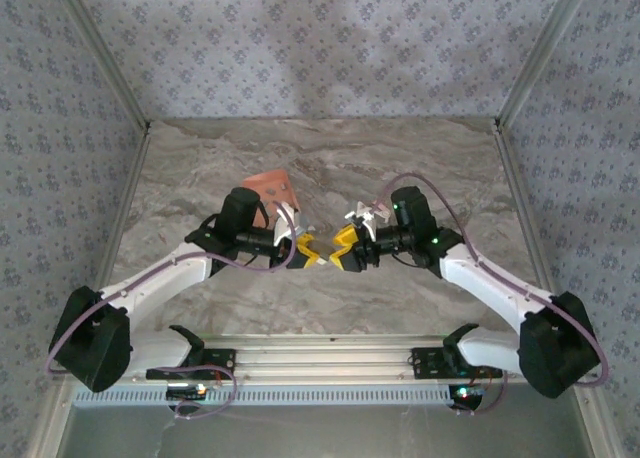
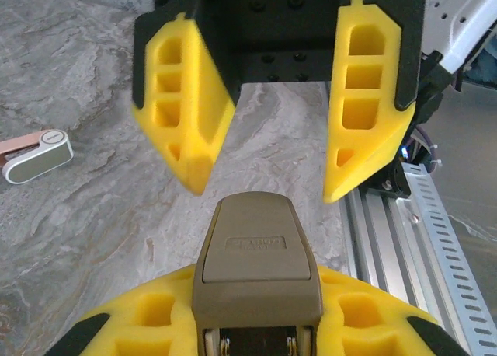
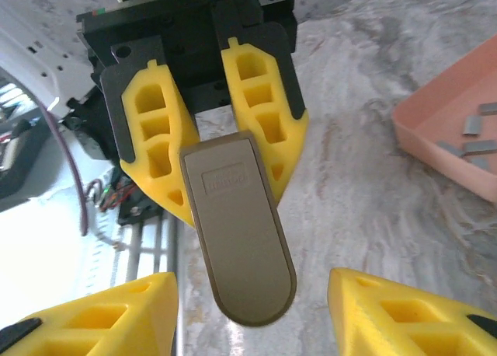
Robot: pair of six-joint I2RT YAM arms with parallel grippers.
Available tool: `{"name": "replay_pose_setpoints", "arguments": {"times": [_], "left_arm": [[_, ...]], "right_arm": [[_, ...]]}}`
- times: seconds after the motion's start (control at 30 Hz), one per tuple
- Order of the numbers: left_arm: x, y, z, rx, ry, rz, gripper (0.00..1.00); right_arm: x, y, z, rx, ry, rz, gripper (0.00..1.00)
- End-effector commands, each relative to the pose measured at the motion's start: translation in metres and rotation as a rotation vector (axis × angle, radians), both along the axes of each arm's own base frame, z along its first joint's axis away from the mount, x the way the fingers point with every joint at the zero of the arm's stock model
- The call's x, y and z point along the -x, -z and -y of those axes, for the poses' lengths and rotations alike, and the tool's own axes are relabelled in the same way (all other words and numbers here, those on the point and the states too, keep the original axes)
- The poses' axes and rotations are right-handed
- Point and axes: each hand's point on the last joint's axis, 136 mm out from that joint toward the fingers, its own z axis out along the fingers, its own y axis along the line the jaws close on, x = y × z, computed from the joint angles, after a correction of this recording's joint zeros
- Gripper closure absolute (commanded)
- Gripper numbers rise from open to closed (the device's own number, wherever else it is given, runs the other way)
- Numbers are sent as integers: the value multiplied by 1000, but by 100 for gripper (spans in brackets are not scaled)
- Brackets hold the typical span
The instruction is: Load the staples into the stapler
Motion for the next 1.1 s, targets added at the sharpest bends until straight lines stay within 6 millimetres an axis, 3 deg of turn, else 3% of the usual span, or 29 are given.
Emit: {"name": "replay_pose_setpoints", "arguments": {"times": [0.0, 0.3, 0.47, 0.6, 0.67, 0.73, 0.87, 0.97, 1.07], "left_arm": [[9, -10, 5, 28, 74, 28, 92], [14, -15, 5, 47, 108, 20, 92], [16, -17, 6, 55, 120, 17, 92], [15, -19, 6, 54, 113, 19, 90], [11, -18, 6, 44, 91, 20, 82], [5, -16, 6, 29, 48, 21, 66], [-19, -7, -1, -11, -129, 39, 44], [-37, 0, -10, -17, -276, 56, 36], [-49, 6, -17, 2, -386, 61, 34]], "right_arm": [[17, -12, -10, -33, -104, -42, 46], [21, -10, -18, -21, -154, -16, 68], [20, -9, -19, -15, -156, -15, 68], [22, -9, -18, -13, -163, -14, 84], [21, -9, -17, -5, -154, -16, 87], [15, -5, -14, 11, -108, -22, 91], [-10, 1, -7, 3, 62, -59, 97], [-26, 4, -4, -38, 168, -127, 100], [-39, 8, -2, -76, 259, -229, 100]]}}
